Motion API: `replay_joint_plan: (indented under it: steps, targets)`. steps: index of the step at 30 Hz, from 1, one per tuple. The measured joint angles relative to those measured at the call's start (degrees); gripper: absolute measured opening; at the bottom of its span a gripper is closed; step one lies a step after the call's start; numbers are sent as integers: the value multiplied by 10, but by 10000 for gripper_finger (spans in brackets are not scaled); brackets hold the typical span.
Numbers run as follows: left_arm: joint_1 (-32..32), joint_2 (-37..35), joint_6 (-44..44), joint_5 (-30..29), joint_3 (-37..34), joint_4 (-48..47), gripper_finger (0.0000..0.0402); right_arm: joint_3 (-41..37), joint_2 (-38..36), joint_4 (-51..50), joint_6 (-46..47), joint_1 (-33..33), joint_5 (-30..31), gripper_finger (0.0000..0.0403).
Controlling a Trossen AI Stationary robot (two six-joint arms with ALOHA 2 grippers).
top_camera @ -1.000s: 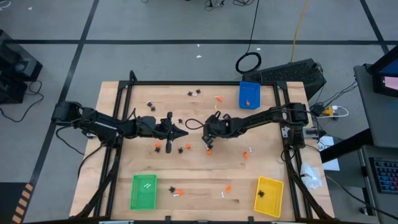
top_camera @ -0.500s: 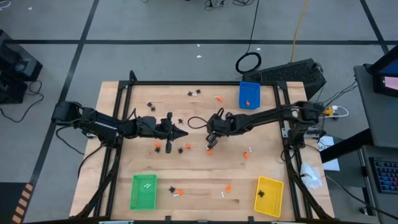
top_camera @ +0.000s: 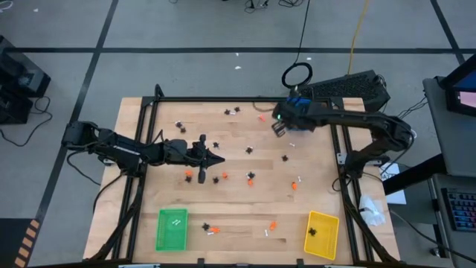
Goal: Sort Halloween decoration
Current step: Put the orange toy skeleton into the blue bin
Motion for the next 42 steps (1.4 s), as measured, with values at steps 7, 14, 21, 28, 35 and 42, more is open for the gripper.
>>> replay_joint_plan:
  steps: [7,14,21,28,35,42]
  targets:
    - [0,0,0,0,0,-2,3,-13,33,49,-65,-120,-52,6]
    - [0,0,0,0,0,-4,3,-22,79,101,-82,-177,-95,6]
    - [0,0,0,0,0,-4,3,-22,134,140,-110,-180,-116,6]
    - [0,0,0,0,0,-4,3,-23,139,167,-141,-179,-139,6]
    - [0,0,0,0,0,-5,3,-23,135,150,-143,-180,-139,6]
    - [0,0,0,-10,0,-15,3,-23,135,140,-114,-194,-140,23]
